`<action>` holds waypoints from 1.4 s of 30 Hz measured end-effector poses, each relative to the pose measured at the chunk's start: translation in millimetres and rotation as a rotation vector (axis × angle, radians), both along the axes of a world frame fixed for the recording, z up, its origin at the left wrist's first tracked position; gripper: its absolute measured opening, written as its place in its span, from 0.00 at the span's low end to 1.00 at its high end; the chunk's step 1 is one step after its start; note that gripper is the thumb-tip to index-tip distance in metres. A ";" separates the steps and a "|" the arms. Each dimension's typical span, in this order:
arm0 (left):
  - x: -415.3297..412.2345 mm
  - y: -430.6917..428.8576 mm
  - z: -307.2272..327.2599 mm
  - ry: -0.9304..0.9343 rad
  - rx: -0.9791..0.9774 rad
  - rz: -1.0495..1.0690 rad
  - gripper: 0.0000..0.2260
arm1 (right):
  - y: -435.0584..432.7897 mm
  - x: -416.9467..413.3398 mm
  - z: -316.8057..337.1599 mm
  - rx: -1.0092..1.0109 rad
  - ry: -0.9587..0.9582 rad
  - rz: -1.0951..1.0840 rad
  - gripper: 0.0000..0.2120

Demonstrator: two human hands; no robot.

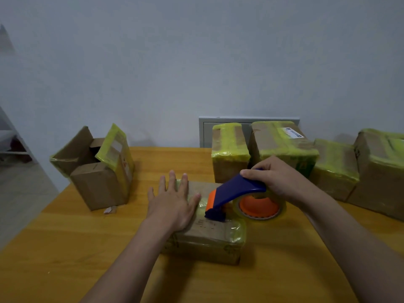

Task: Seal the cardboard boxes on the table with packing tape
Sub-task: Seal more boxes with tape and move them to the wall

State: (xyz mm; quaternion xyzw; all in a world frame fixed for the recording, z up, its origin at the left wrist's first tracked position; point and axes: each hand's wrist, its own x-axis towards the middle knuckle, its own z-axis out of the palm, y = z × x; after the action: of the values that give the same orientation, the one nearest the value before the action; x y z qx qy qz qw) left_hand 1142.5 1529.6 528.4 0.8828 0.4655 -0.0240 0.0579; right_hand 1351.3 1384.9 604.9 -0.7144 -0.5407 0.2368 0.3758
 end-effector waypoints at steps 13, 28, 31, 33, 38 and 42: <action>13.1 -5.2 -9.8 0.017 0.020 -0.134 0.28 | -4.4 11.3 -3.6 0.009 0.065 0.019 0.19; 15.9 -8.7 -1.3 0.006 0.025 -0.144 0.29 | -29.0 28.6 -0.3 0.053 -0.001 -0.036 0.19; 27.8 -13.7 2.4 -0.106 0.004 -0.204 0.27 | -28.6 28.6 2.0 0.053 0.015 -0.044 0.18; 34.4 -16.7 -1.5 -0.124 -0.036 -0.237 0.26 | -29.2 29.0 0.3 0.060 0.006 -0.037 0.19; 36.7 -16.3 -10.6 -0.040 -0.017 -0.232 0.27 | -35.7 33.8 -8.5 0.079 0.075 -0.037 0.19; 37.1 -15.2 -11.6 -0.045 -0.014 -0.234 0.27 | -38.0 35.9 -8.9 0.060 0.071 0.000 0.19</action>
State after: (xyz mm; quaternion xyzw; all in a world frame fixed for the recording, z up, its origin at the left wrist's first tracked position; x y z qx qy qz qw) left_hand 1179.6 1514.4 516.7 0.9311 0.3575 -0.0138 0.0714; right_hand 1387.2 1346.9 596.0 -0.6939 -0.5339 0.2457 0.4160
